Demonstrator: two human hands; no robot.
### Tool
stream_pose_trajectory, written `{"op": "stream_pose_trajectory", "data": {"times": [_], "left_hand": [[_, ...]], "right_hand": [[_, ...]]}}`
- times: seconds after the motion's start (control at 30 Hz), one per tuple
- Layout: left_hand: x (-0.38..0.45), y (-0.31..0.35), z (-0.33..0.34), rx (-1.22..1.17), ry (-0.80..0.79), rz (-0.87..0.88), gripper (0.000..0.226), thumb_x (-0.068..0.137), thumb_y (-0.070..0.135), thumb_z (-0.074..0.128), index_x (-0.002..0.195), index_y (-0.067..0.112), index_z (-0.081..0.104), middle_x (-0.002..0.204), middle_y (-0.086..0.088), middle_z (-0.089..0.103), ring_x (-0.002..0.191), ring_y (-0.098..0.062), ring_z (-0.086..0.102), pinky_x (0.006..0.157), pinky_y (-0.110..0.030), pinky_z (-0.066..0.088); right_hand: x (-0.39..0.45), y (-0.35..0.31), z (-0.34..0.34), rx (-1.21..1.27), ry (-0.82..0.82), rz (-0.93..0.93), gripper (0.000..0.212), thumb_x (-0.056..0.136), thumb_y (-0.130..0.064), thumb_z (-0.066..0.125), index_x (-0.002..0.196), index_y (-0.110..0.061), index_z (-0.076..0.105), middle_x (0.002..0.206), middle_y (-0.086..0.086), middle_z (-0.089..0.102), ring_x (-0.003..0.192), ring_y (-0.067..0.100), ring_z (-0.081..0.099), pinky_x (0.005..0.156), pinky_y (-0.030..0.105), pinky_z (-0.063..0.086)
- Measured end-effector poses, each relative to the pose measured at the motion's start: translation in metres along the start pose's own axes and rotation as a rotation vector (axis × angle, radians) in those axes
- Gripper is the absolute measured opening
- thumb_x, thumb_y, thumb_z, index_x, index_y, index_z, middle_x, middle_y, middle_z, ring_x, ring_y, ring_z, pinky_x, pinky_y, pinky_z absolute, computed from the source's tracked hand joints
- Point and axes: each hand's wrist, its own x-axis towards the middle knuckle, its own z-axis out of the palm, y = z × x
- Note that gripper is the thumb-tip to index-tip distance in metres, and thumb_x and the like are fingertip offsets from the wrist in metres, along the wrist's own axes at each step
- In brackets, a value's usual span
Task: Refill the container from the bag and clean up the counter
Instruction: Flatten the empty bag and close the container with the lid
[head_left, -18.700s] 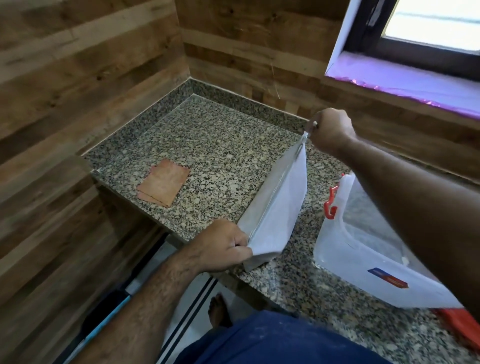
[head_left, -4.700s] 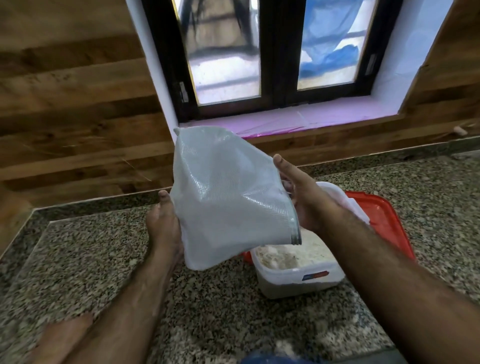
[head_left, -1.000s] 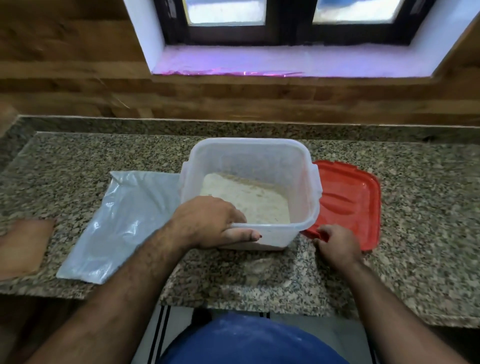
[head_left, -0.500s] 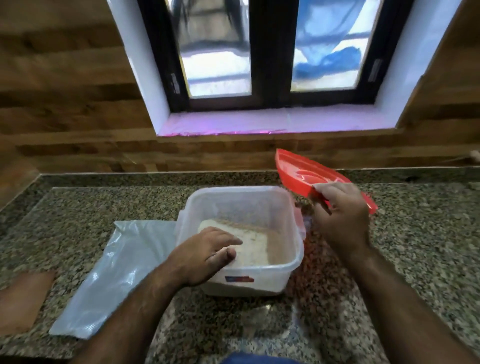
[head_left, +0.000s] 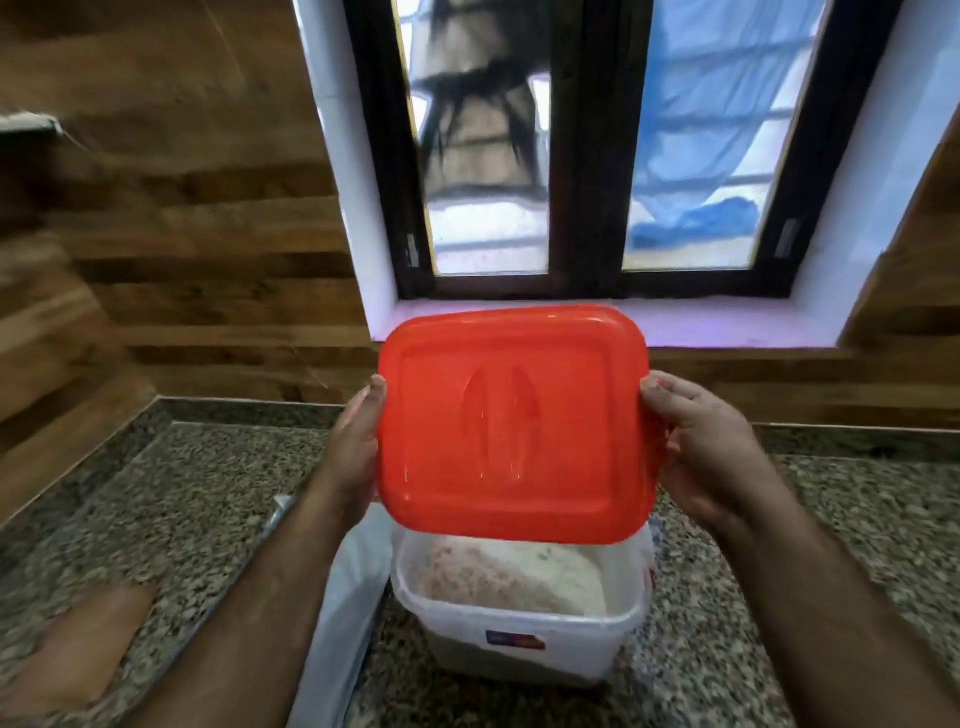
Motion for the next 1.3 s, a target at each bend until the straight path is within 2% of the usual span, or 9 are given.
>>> {"op": "stream_pose_trajectory", "data": {"times": [0.17,0.3,0.47,0.57,0.67,0.77,0.93,1.17,1.3], "left_hand": [[-0.014,-0.017,0.004,0.078,0.08,-0.108,0.031,0.117,0.036,0.051,0.127,0.015,0.071,0.106,-0.014,0.084,0.084,-0.018,0.08,0.072,-0.033,0.068],[-0.017,-0.04,0.01,0.143,0.078,-0.29,0.045,0.116,0.044,0.05,0.121,0.007,0.075,0.105,-0.021,0.083,0.088,-0.027,0.083,0.074,-0.037,0.069],[-0.014,-0.066,0.009,0.18,0.073,-0.44,0.047,0.105,0.044,0.071,0.126,0.002,0.068,0.107,-0.019,0.083,0.088,-0.029,0.084,0.067,-0.037,0.069],[-0.007,-0.074,0.006,0.227,0.058,-0.465,0.064,0.093,0.049,0.081,0.133,0.001,0.066,0.11,-0.018,0.083,0.093,-0.033,0.085,0.078,-0.046,0.07],[-0.004,-0.075,0.001,0.267,0.025,-0.486,0.078,0.081,0.056,0.084,0.137,0.004,0.064,0.113,-0.017,0.083,0.091,-0.034,0.085,0.082,-0.053,0.07],[-0.008,-0.075,-0.001,0.298,-0.005,-0.505,0.068,0.093,0.052,0.082,0.139,0.006,0.062,0.115,-0.016,0.082,0.092,-0.033,0.085,0.076,-0.046,0.07],[-0.014,-0.081,-0.001,0.297,-0.038,-0.498,0.051,0.099,0.05,0.078,0.131,0.012,0.064,0.113,-0.012,0.083,0.091,-0.029,0.085,0.068,-0.04,0.068],[-0.012,-0.074,-0.007,0.152,-0.16,-0.686,0.067,0.088,0.046,0.088,0.139,0.008,0.067,0.12,-0.019,0.082,0.109,-0.041,0.081,0.1,-0.057,0.063],[-0.012,-0.069,-0.01,0.259,-0.145,-0.65,0.078,0.076,0.048,0.096,0.134,0.003,0.069,0.11,-0.017,0.084,0.099,-0.039,0.083,0.098,-0.058,0.065]], "right_hand": [[0.021,0.058,-0.031,-0.462,0.107,0.11,0.041,0.111,-0.039,0.053,0.115,-0.004,0.075,0.105,0.018,0.082,0.094,0.033,0.079,0.086,0.047,0.065],[0.021,0.092,-0.046,-0.851,0.19,0.162,0.077,0.075,-0.084,0.055,0.109,-0.017,0.071,0.101,0.007,0.08,0.093,0.031,0.078,0.089,0.056,0.064],[0.014,0.097,-0.039,-1.008,0.199,0.231,0.064,0.091,-0.071,0.06,0.122,-0.015,0.066,0.108,0.009,0.074,0.096,0.031,0.074,0.088,0.052,0.064],[0.013,0.096,-0.039,-1.068,0.21,0.275,0.056,0.103,-0.062,0.058,0.127,-0.011,0.063,0.107,0.009,0.07,0.095,0.029,0.071,0.086,0.048,0.064],[0.014,0.096,-0.036,-1.095,0.195,0.31,0.057,0.106,-0.058,0.055,0.133,-0.009,0.06,0.104,0.007,0.067,0.088,0.024,0.07,0.071,0.039,0.061],[0.011,0.096,-0.033,-1.171,0.189,0.319,0.06,0.108,-0.058,0.053,0.139,-0.007,0.054,0.105,0.007,0.064,0.083,0.02,0.064,0.061,0.033,0.051],[0.007,0.108,-0.035,-1.162,0.207,0.299,0.068,0.108,-0.055,0.054,0.15,-0.004,0.044,0.132,0.018,0.065,0.102,0.032,0.065,0.079,0.037,0.052],[0.007,0.113,-0.059,-0.612,0.119,0.371,0.062,0.088,-0.049,0.085,0.131,-0.008,0.065,0.11,0.015,0.081,0.089,0.033,0.083,0.076,0.05,0.069],[0.001,0.107,-0.067,-0.454,0.03,0.516,0.086,0.07,-0.046,0.099,0.133,0.002,0.064,0.109,0.02,0.082,0.097,0.042,0.081,0.096,0.057,0.063]]}}
